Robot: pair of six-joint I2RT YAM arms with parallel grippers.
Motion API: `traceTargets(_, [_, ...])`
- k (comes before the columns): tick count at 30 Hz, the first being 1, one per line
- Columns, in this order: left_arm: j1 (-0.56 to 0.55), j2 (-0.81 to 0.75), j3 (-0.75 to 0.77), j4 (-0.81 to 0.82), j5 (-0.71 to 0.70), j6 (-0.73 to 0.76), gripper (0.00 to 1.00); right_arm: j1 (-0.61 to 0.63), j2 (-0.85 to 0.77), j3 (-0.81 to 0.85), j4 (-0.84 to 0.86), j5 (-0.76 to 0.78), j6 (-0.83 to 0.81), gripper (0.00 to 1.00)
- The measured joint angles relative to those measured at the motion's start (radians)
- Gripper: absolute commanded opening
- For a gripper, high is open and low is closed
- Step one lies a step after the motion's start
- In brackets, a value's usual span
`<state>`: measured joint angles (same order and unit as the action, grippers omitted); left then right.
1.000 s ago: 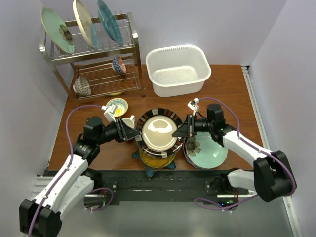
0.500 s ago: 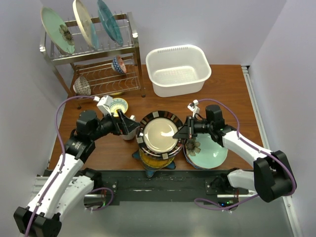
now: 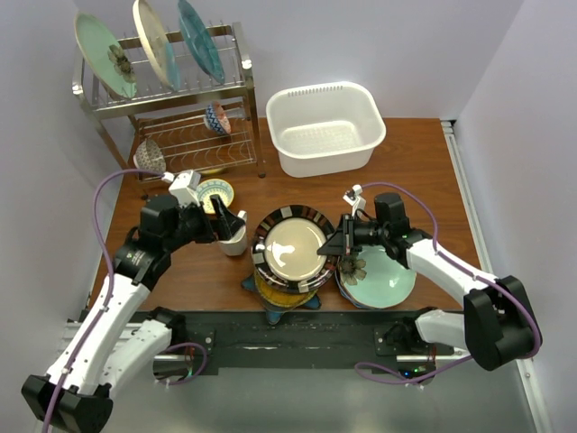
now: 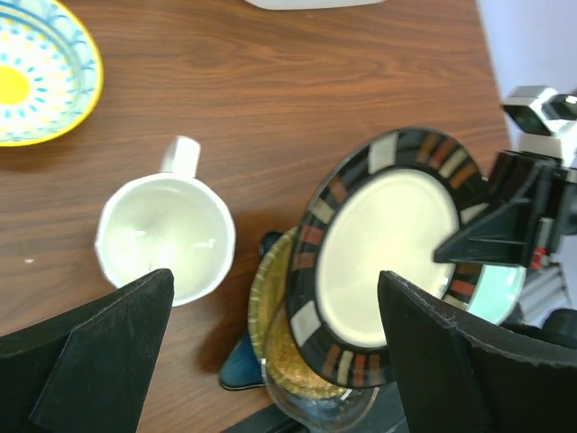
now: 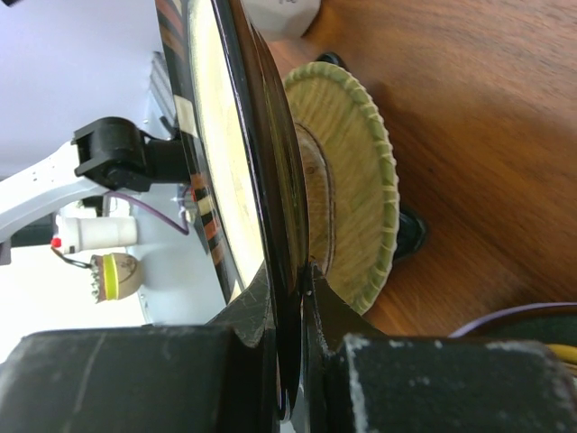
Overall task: Place the plates into the plastic bin on the countertop
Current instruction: Place the plate in the plastic bin.
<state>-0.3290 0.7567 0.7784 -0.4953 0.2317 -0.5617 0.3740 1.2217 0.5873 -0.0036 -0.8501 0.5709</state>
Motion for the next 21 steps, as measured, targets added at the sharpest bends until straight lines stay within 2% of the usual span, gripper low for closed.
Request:
traceTargets(9, [0.000, 0.137, 0.109, -0.100, -0.129, 0.071, 1.00, 0.000, 0.001, 0.038, -0.059, 0.045, -0.022, 0.00])
traceTargets(21, [0.000, 0.243, 0.132, -0.105, -0.159, 0.095, 1.00, 0.001, 0.081, 0.139, -0.101, 0.082, -0.021, 0.00])
